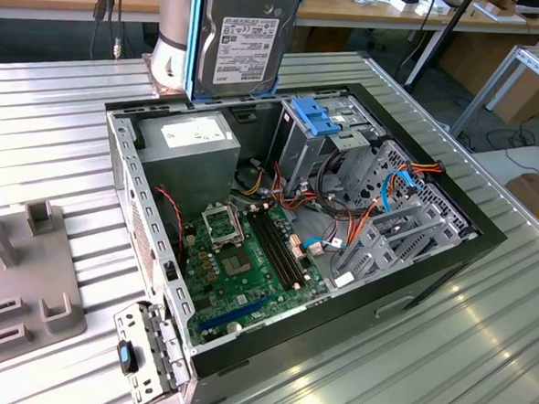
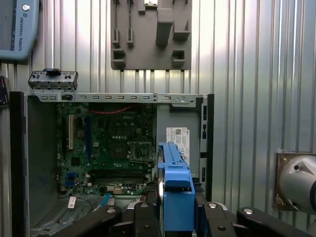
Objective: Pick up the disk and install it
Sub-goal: 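Pick up the disk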
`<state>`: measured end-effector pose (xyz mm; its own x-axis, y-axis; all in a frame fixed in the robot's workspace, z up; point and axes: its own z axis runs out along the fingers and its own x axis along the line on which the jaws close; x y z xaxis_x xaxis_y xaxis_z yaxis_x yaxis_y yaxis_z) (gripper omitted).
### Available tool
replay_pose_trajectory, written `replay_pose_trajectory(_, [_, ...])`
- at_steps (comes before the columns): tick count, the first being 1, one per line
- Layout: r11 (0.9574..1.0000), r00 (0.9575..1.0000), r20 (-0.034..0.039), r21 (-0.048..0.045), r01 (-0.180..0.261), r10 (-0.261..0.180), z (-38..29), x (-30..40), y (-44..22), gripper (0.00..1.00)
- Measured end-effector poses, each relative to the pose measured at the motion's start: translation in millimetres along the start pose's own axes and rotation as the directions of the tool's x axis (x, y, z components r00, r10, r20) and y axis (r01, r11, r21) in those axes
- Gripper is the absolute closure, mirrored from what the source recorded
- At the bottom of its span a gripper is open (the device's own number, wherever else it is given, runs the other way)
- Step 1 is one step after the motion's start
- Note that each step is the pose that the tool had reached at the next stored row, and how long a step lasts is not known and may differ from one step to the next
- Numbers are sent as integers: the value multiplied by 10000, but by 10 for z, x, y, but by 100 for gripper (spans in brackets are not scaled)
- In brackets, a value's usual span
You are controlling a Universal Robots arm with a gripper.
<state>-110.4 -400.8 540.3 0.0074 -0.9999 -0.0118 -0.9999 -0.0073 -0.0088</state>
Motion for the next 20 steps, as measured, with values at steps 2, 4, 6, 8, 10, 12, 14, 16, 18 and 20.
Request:
replay_pose_trajectory(2, [10000, 10000, 0, 0, 0, 0, 0, 27, -1, 63])
replay_pose_trajectory(4, [10000, 10000, 0, 1, -1, 1, -1, 69, -2, 63])
replay_pose_trajectory(6, [10000, 10000, 1, 1, -1, 1, -1, 108, -2, 63])
replay_pose_trajectory(8, [10000, 10000, 1, 1, -1, 1, -1, 157, -3, 63])
replay_pose_trajectory(10, [10000, 10000, 0, 1, -1, 1, -2, 204, -3, 63])
replay_pose_trajectory(12, [10000, 10000, 1, 1, 0, 0, -2, 232, -3, 63])
replay_pose_trajectory(14, [10000, 10000, 1, 1, 1, -1, -2, 240, -12, 63])
replay_pose_trajectory(16, [10000, 10000, 0, 1, -1, 1, -1, 240, -68, 63])
replay_pose_trajectory(18, [10000, 10000, 0, 1, 0, 0, 0, 240, -96, 63])
replay_pose_trajectory(20, [10000, 10000, 0, 1, -1, 1, 0, 241, -132, 63])
